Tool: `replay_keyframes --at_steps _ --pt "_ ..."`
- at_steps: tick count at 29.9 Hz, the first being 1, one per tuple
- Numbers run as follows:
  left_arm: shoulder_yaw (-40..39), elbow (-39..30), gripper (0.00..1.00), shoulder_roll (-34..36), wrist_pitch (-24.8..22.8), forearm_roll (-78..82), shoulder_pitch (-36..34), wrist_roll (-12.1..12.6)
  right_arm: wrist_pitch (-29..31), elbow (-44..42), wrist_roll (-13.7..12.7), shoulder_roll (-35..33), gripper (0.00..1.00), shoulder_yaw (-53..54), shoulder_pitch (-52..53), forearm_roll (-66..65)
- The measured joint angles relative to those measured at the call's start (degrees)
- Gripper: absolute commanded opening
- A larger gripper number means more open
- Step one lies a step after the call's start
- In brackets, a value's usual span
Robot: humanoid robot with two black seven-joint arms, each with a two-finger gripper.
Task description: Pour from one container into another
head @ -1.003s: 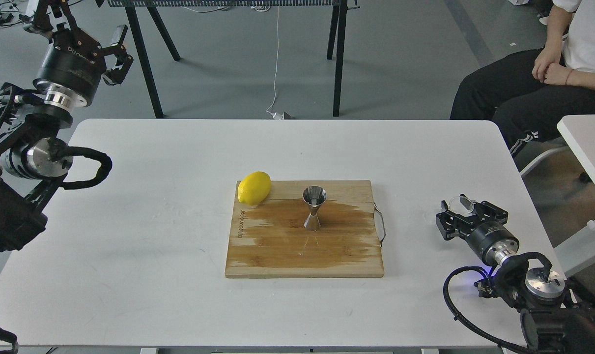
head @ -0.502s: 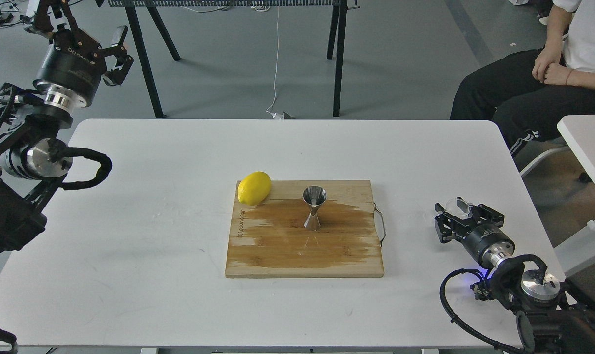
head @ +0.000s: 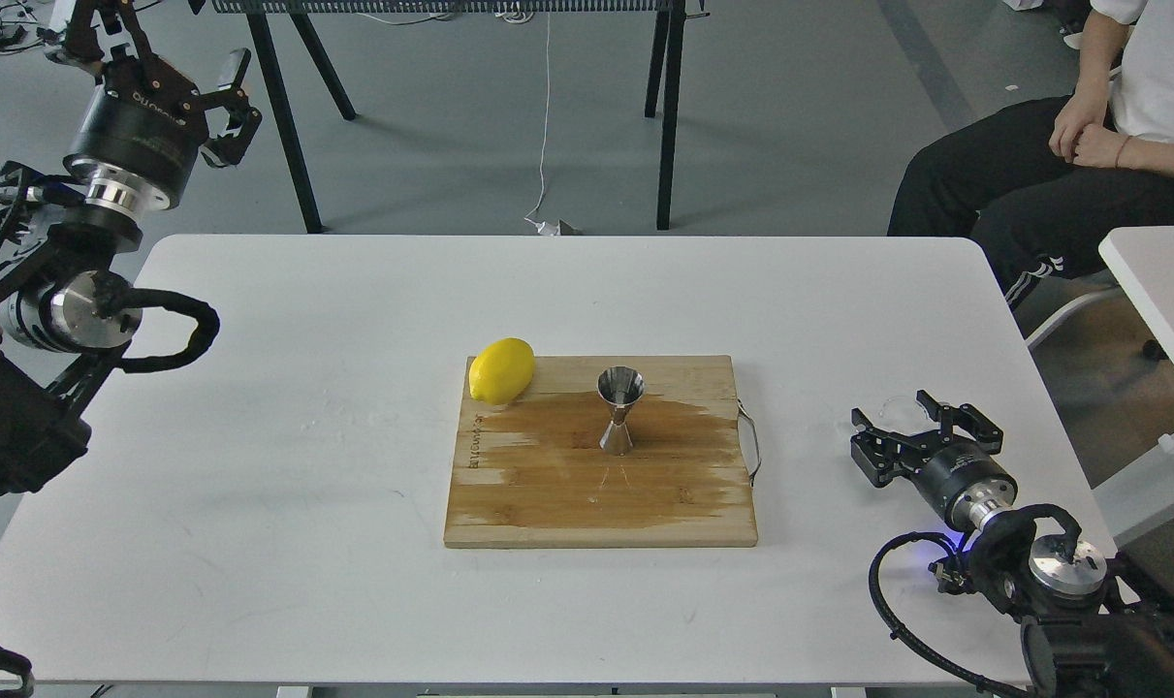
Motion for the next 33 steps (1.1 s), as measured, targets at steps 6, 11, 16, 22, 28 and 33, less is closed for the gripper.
replay_keyframes --at_steps 6,11,16,22,28,33 --pt "0.00 0.00 1.00 0.01 -0.01 -0.03 -0.27 0.02 6.43 0.64 -0.16 -0.59 0.99 -0.44 0.20 -0.21" --pt "0.00 0.00 1.00 0.01 -0.01 -0.03 -0.28 0.03 7.70 0.88 0.17 -1.69 1.00 -2.38 2.79 -0.61" --pt "0.00 0.00 1.00 0.09 -0.04 -0.02 -0.29 0.10 7.75 0.64 1.02 -3.58 1.00 -2.87 8.58 -0.70" --pt "-0.18 0.00 1.00 -0.41 -0.42 -0.21 1.54 -0.31 7.76 -0.19 8.10 -4.99 1.00 -2.96 17.33 -0.87" --pt "-0.75 -0.01 1.00 -2.93 -0.69 -1.20 3.35 -0.02 7.76 0.63 11.06 -5.09 1.00 -3.21 21.31 -1.05" --pt "-0.74 0.12 1.00 -4.05 -0.67 -3.97 3.55 0.10 7.76 0.62 11.61 -5.10 1.00 -4.80 23.80 -1.35"
